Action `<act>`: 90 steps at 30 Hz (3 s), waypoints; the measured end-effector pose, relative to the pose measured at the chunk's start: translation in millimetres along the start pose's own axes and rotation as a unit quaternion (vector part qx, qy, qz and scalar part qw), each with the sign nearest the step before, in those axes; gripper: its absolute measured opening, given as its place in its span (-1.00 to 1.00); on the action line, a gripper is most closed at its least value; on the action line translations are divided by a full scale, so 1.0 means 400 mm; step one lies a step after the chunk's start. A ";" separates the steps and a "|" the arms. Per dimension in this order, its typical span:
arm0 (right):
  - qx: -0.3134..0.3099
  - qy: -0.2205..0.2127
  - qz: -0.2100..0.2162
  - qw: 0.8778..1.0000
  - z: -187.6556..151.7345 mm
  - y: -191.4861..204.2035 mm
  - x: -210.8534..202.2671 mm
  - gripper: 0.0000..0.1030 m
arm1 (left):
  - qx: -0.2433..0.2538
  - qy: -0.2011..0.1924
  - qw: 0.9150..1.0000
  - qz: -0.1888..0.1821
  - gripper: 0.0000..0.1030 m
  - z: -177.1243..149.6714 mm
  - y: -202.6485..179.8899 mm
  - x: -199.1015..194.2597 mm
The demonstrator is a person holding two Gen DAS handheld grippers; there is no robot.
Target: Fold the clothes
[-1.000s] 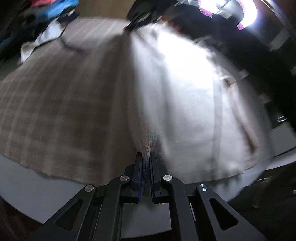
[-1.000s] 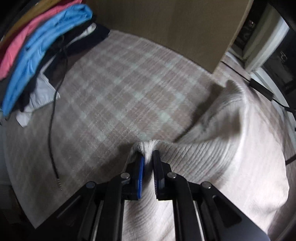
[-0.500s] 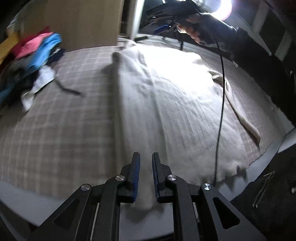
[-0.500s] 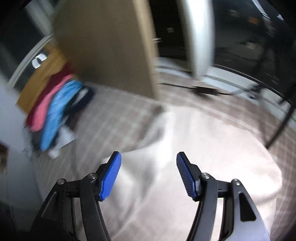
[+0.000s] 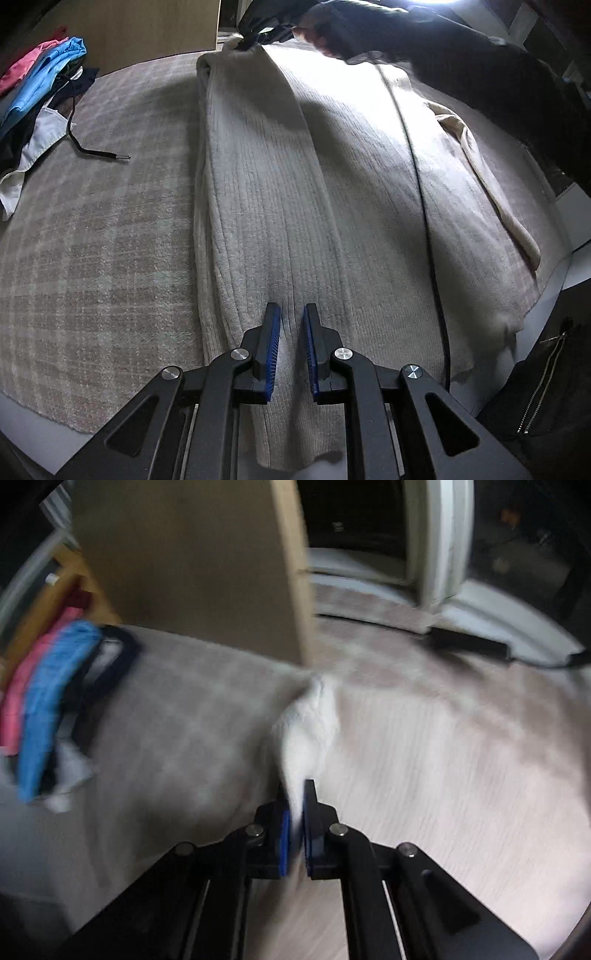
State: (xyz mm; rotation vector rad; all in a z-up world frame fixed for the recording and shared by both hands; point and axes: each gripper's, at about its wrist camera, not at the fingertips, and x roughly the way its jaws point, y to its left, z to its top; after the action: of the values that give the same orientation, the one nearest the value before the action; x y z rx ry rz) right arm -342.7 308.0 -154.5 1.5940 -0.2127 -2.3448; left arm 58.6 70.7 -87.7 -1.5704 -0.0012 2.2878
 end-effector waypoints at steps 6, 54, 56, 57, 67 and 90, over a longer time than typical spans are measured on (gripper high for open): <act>0.010 -0.034 -0.049 0.998 -0.011 -0.001 -0.136 -0.36 | -0.039 -0.020 0.999 -0.011 -0.74 -0.034 0.052 -0.077; -0.126 0.092 -0.063 0.986 -0.190 0.267 -0.040 -0.14 | -0.069 -0.009 0.997 -0.017 -0.33 -0.123 0.062 -0.090; -0.122 0.108 -0.061 0.985 -0.191 0.255 -0.021 -0.56 | -0.074 -0.012 0.997 -0.018 -0.33 -0.132 0.067 -0.101; -0.120 0.114 -0.058 0.984 -0.191 0.250 -0.014 -0.68 | -0.076 -0.013 0.997 -0.019 -0.33 -0.137 0.069 -0.107; -0.108 0.103 -0.033 0.988 -0.160 0.220 -0.032 -0.85 | -0.064 0.003 0.998 -0.028 -0.58 -0.191 0.069 -0.098; -0.103 0.093 -0.044 0.989 -0.138 0.239 -0.041 -0.58 | -0.092 -0.021 0.995 -0.011 -0.43 -0.170 0.140 -0.154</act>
State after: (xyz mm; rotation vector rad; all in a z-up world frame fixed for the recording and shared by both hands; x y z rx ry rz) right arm -270.7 225.3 -133.4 1.7350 0.1388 -2.1804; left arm 122.8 -13.7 -69.4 -1.6002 -0.2455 2.3615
